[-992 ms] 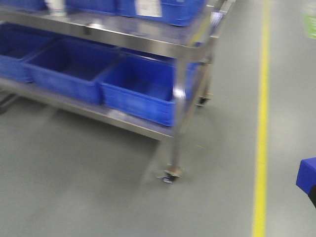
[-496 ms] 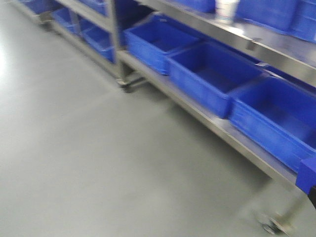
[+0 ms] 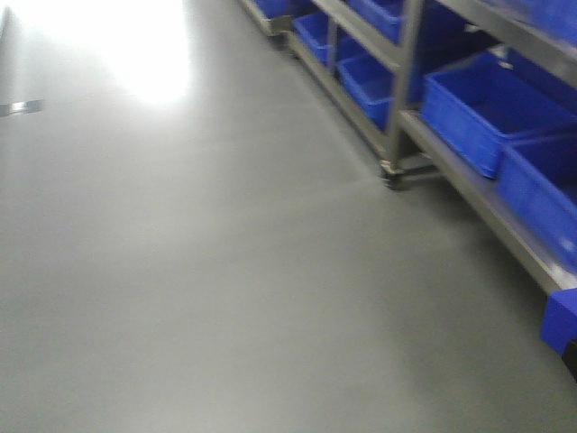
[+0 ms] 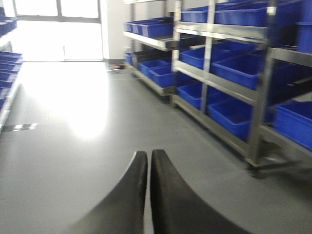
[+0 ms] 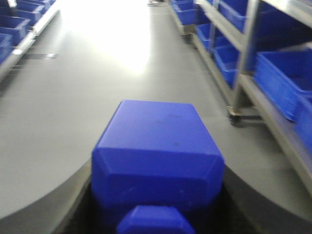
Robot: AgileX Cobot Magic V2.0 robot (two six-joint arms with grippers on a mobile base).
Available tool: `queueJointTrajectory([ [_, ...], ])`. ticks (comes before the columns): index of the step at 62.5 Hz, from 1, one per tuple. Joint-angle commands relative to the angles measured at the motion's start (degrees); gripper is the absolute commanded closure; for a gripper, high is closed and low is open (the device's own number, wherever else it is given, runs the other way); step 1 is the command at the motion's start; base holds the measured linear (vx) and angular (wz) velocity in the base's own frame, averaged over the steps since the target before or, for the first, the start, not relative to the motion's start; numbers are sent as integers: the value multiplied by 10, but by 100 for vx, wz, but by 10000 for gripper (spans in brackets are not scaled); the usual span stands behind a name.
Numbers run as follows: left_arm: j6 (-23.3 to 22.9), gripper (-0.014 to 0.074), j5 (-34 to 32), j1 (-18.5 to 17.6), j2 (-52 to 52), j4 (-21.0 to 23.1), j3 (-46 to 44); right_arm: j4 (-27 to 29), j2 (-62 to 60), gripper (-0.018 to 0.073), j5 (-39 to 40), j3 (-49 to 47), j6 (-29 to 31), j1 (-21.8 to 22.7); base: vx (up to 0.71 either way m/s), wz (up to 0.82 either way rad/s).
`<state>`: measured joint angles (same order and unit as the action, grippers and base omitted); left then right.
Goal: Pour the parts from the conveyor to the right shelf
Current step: 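Drive down the aisle between the blue-bin shelves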
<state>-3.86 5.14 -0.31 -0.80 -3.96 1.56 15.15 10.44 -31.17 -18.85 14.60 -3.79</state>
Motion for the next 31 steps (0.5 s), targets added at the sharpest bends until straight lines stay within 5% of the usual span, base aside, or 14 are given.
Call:
queueJointTrajectory([
  [1, -2, 603, -45, 0, -7, 1, 18, 6, 10, 565, 41, -17, 3, 1, 15, 85],
  [31, -2, 603, -45, 0, -7, 1, 18, 6, 10, 565, 42, -17, 3, 0, 17, 60],
])
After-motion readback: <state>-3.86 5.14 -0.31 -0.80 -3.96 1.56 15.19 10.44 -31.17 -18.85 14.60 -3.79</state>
